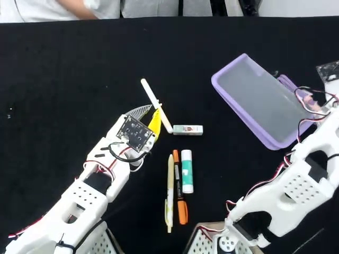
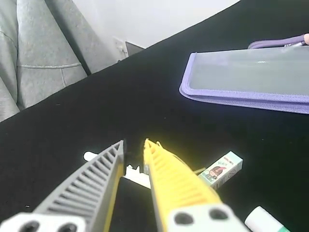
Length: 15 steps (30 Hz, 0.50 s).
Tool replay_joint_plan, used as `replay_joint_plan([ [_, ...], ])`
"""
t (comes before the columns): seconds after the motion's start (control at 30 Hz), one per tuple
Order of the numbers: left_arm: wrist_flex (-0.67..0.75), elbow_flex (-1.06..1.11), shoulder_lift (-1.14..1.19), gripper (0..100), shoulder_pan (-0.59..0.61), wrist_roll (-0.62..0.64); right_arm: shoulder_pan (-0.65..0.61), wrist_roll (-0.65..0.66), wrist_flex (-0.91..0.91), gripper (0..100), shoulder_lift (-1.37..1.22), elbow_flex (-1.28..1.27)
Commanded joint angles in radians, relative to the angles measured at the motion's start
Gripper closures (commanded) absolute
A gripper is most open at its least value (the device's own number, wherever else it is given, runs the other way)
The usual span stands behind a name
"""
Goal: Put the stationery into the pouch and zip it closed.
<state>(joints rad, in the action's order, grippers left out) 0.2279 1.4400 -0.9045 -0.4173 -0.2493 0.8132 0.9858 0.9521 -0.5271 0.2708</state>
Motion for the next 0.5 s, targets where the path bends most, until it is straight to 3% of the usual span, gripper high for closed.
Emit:
replay_joint_plan([
  [0.0,-0.002,-0.004,-0.023,92,0.002,-0.005,-0.032,-0.037,0.043,85.3,0.019,0.113],
  [0.27,-0.002,-0.004,-0.023,92,0.002,-0.005,-0.109,-0.064,0.068,85.3,-0.005,0.165],
  [0.47,-0.002,-0.002,-0.023,92,0.002,-0.005,-0.109,-0.068,-0.037,85.3,-0.131,0.217],
])
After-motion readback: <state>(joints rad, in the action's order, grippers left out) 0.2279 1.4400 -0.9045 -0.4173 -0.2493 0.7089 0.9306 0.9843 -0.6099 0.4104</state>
